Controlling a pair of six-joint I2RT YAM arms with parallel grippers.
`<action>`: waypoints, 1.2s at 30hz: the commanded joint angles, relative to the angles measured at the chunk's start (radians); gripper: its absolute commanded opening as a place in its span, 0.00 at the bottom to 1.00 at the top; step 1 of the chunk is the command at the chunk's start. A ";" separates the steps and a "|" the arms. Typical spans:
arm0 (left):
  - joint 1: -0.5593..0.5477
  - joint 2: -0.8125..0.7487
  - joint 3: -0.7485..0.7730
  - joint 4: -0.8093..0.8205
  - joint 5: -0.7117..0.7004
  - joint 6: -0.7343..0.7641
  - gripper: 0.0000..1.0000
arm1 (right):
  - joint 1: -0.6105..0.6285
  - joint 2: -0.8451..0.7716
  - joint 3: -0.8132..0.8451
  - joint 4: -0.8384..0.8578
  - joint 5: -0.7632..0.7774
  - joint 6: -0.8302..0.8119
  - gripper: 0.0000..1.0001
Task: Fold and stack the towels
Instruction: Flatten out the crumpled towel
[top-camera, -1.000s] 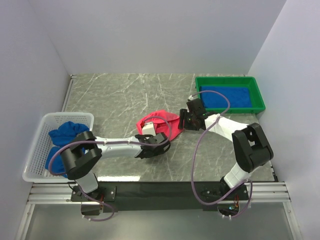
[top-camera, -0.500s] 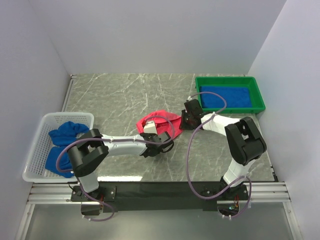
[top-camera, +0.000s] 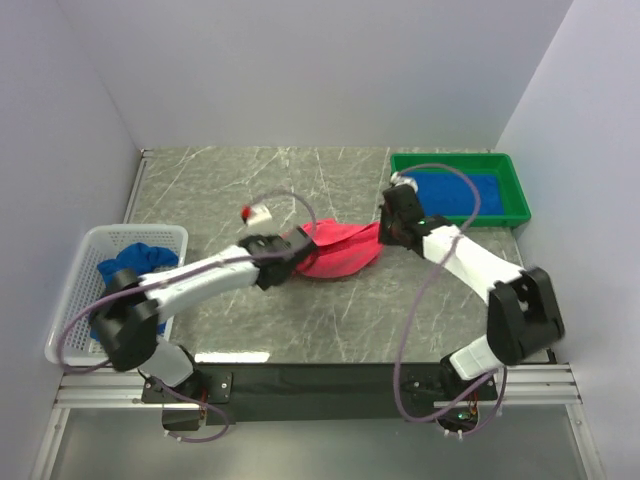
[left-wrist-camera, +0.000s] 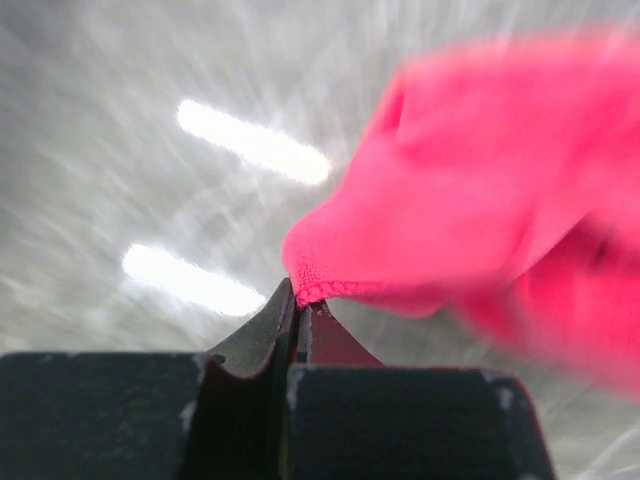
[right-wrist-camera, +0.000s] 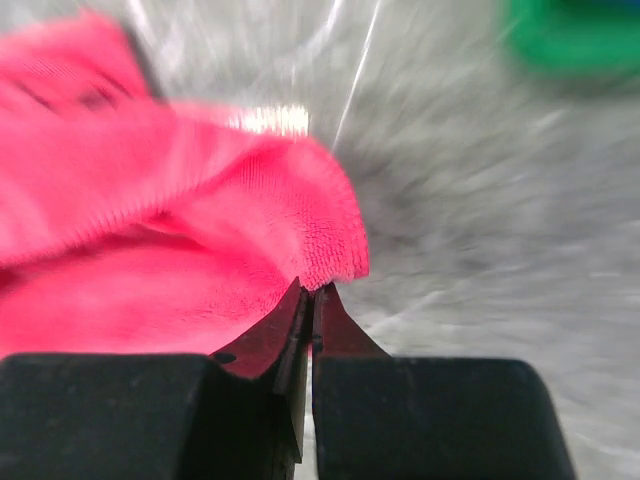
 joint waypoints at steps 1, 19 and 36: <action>0.082 -0.171 0.153 -0.157 -0.219 0.123 0.01 | -0.020 -0.165 0.098 -0.104 0.137 -0.075 0.00; 0.186 -0.351 0.654 -0.164 -0.238 0.807 0.01 | -0.017 -0.712 0.059 -0.377 -0.066 -0.075 0.02; 0.476 0.567 1.032 0.111 -0.011 1.023 0.04 | -0.098 -0.082 0.105 -0.147 0.063 -0.034 0.17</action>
